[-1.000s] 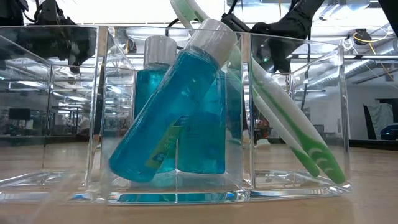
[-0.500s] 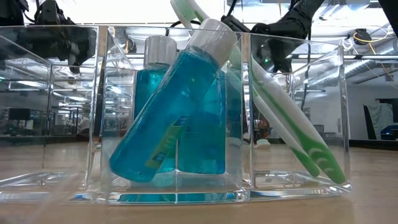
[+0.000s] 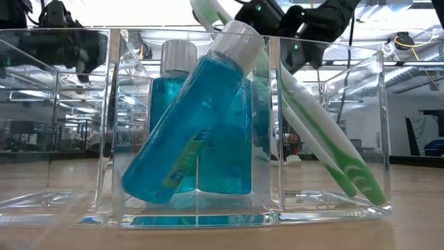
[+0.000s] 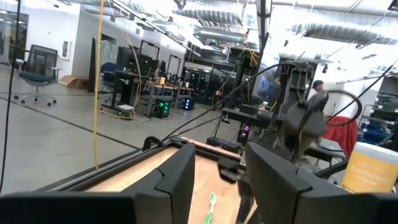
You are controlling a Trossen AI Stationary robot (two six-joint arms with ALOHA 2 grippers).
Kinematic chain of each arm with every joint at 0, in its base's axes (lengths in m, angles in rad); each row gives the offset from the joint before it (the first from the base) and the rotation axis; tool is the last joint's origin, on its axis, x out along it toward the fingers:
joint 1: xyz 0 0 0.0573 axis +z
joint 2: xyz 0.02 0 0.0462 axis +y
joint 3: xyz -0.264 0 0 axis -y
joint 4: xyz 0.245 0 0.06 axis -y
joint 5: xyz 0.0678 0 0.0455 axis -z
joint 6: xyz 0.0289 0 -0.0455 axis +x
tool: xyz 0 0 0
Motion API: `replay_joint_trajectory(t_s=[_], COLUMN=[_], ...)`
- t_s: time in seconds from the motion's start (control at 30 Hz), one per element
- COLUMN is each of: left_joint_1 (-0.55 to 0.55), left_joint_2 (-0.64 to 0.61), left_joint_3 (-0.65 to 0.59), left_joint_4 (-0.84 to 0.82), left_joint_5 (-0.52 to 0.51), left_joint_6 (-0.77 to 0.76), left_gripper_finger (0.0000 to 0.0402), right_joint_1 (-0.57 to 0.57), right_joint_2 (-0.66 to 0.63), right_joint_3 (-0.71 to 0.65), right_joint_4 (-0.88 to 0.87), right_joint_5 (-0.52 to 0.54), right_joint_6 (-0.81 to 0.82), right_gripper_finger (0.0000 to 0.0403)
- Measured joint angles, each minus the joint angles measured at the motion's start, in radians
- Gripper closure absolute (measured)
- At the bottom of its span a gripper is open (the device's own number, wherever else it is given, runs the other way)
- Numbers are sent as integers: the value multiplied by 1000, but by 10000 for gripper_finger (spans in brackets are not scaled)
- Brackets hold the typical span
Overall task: Pick & Place toothbrushing station
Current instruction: Put the orange toothbrush into the transparent organizer
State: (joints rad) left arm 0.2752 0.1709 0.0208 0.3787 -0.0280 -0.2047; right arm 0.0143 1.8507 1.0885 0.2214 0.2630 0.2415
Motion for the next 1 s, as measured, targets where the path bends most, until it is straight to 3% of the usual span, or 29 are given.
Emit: replay_joint_trajectory(t_s=[0.17,0.43,0.57,0.8,1.0], left_joint_1=[0,-11,-61,-141,-174], left_joint_2=[0,11,73,201,347], left_joint_3=[0,0,0,-1,-1], left_joint_4=[-26,-31,-3,242,508], left_joint_5=[1,6,131,87,86], left_joint_6=[-8,-58,156,313,251], left_gripper_finger=[254,254,254,254,254], right_joint_1=[5,40,54,67,66], right_joint_2=[-63,-130,-128,-128,-128], right_joint_3=[0,0,0,0,0], right_joint_4=[-2,63,212,404,416], right_joint_5=[5,147,151,16,-6], right_joint_6=[-23,-111,-183,-295,-307], right_gripper_finger=[388,387,387,386,386])
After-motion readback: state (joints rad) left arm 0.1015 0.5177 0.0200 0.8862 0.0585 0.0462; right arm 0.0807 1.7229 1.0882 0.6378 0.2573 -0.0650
